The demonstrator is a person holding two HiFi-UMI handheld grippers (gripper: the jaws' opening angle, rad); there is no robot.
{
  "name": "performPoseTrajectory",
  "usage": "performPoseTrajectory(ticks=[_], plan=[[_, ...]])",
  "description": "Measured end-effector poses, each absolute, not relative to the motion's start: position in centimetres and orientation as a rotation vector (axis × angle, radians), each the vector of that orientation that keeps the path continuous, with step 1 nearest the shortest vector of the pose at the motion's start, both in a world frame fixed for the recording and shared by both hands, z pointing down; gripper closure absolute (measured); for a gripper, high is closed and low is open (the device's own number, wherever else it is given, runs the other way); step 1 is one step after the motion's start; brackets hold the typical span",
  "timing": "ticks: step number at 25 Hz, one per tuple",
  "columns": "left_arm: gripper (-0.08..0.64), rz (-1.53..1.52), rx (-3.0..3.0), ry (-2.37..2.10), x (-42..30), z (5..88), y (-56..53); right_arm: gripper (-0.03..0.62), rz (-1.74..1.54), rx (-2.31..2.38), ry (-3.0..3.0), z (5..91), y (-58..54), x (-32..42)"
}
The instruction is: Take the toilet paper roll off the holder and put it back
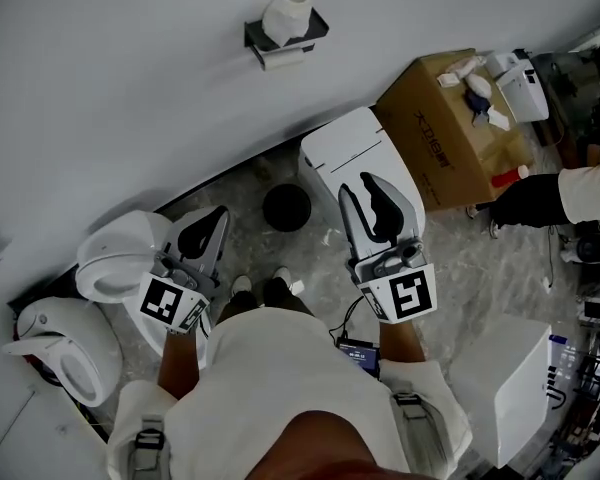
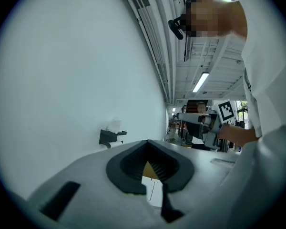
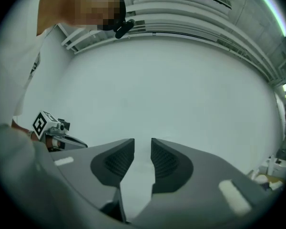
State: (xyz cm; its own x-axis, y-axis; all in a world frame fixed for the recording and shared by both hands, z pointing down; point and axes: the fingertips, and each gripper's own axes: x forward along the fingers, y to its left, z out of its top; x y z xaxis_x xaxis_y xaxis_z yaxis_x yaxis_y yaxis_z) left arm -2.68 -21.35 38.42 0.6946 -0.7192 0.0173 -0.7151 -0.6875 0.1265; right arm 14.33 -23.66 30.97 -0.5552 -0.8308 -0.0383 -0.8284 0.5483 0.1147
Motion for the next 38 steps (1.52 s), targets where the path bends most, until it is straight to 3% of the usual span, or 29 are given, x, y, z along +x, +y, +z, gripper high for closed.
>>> performPoseTrajectory(ticks=[3, 11, 38], plan=[[0.560, -0.048, 2.794, -1.158, -2.2, 38.1, -20.7, 0.525, -0.171, 1.488, -2.758, 30.7, -21.7, 14.2], [0.561, -0.047, 2.816, -1.155, -2.0, 37.3, -19.6, 0.591, -0.148, 1.515, -2.780, 30.0, -20.1, 14.2], [0.560, -0.065, 2.840, -1.182, -2.3, 36.1, -19.6, 0.595, -0.108, 1.449, -2.776, 31.1, -20.0, 12.7]])
